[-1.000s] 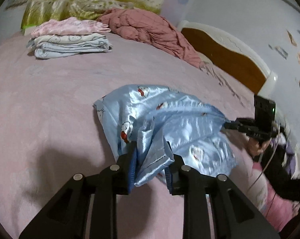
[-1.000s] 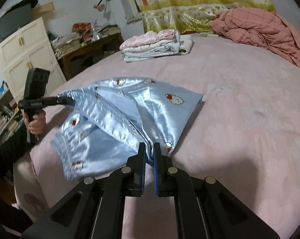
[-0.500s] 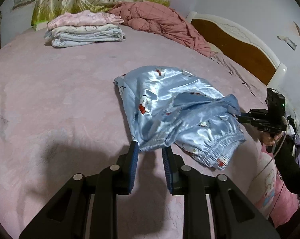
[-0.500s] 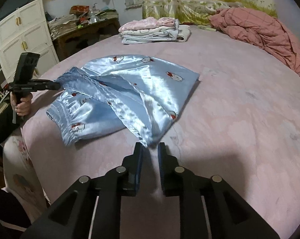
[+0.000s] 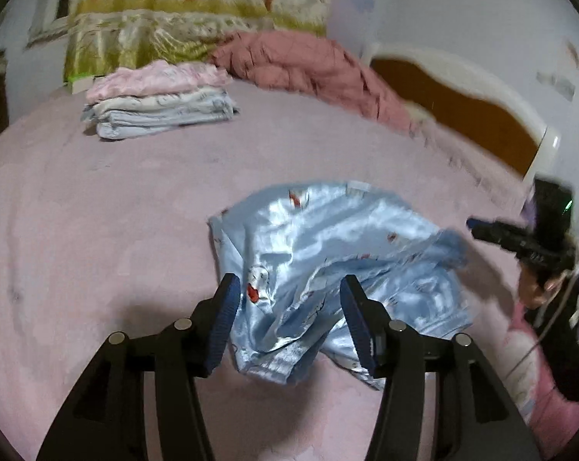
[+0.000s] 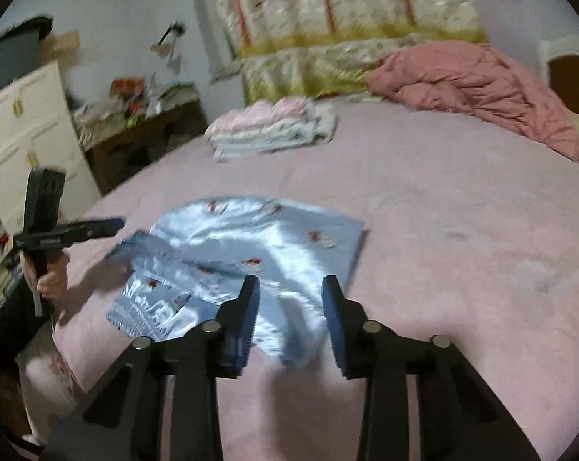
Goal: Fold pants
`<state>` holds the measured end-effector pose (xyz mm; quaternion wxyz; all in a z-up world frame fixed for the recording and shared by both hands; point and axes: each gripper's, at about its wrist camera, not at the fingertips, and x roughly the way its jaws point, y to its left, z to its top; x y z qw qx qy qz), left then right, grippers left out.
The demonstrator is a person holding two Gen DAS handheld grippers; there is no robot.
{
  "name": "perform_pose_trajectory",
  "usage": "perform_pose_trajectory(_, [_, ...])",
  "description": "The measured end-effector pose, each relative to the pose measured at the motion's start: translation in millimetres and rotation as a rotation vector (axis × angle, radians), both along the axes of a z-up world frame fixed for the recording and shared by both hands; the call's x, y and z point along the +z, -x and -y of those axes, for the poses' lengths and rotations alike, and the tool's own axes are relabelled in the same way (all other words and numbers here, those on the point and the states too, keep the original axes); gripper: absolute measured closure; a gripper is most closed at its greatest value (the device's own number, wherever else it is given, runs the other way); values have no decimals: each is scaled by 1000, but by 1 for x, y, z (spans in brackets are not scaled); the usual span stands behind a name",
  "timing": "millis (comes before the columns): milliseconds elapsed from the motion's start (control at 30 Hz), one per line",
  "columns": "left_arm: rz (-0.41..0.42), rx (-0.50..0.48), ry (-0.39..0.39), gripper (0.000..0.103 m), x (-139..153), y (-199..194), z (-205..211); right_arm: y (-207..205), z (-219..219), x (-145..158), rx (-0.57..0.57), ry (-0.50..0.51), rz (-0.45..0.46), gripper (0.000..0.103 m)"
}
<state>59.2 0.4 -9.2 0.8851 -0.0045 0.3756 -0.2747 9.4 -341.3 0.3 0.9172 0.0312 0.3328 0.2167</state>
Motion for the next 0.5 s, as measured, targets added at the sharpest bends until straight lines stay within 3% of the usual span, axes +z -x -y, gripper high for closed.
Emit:
perform_pose_trajectory(100, [-9, 7, -122, 52, -14, -2, 17, -8, -30, -18, 11, 132, -32, 71])
perform_pose_trajectory(133, [-6, 3, -138, 70, -17, -1, 18, -10, -37, -25, 4, 170, -46, 75])
perform_pose_trajectory(167, [-3, 0, -146, 85, -20, 2, 19, -11, -40, -30, -5, 191, -56, 90])
perform_pose_trajectory(200, [-6, -4, -147, 100, -22, 4, 18, -11, -42, -34, -14, 197, -63, 95])
perform_pose_trajectory(233, [-4, -2, -140, 100, -22, 7, 16, -10, -41, -36, -19, 185, -60, 95])
perform_pose_trajectory(267, [12, 5, -131, 100, -21, 11, 13, -7, -41, -36, -17, 179, -56, 103])
perform_pose_trajectory(367, [71, -4, -113, 100, -14, 29, 8, 8, -35, -23, -51, 158, 16, 103])
perform_pose_trajectory(500, [83, -8, -93, 99, -8, 40, 1, 18, -26, -17, -60, 140, 0, 103])
